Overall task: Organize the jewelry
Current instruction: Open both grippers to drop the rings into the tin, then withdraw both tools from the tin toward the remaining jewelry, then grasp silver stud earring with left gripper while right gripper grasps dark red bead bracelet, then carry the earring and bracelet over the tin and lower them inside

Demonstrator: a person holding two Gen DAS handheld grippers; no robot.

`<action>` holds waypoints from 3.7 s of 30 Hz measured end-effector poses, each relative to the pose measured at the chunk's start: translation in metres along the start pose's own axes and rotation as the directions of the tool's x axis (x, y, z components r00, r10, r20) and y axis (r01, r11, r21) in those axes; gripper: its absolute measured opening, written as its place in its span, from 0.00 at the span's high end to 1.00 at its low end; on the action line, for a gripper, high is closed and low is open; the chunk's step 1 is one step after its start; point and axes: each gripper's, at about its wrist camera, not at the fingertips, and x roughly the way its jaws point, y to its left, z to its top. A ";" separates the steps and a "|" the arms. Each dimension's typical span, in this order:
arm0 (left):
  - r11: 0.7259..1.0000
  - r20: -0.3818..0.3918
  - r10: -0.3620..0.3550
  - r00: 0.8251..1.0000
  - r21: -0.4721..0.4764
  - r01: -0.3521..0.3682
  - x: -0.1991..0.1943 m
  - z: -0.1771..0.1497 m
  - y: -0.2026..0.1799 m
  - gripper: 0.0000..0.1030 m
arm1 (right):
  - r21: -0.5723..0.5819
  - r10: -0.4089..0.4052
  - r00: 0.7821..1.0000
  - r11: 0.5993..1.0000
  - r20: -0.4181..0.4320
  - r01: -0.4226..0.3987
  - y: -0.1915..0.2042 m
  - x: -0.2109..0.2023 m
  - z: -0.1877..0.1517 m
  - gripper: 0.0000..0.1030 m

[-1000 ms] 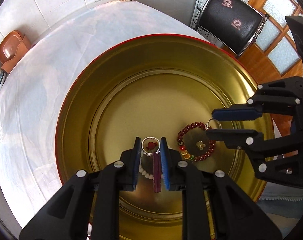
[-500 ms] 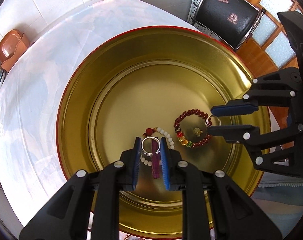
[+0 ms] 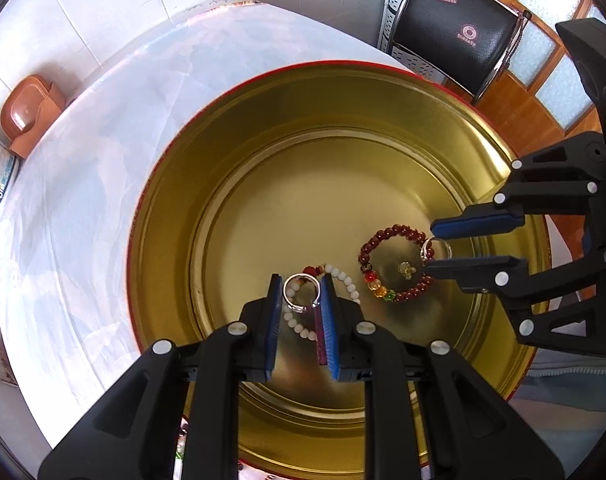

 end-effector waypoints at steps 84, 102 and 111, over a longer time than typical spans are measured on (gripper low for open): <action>0.992 0.164 -0.041 0.986 -0.113 0.060 0.003 -0.221 0.166 0.92 | -0.187 -0.052 0.999 0.981 -0.007 0.050 0.262 0.124 0.031 0.70; 0.965 0.298 0.041 0.954 -0.258 0.039 -0.074 -0.208 0.164 0.92 | -0.136 0.031 0.970 0.991 0.239 0.002 0.241 0.018 0.050 0.90; 0.970 0.395 0.064 0.916 -0.240 0.036 -0.120 -0.170 0.130 0.92 | -0.112 0.012 0.920 0.993 0.392 0.034 0.206 -0.062 0.039 0.90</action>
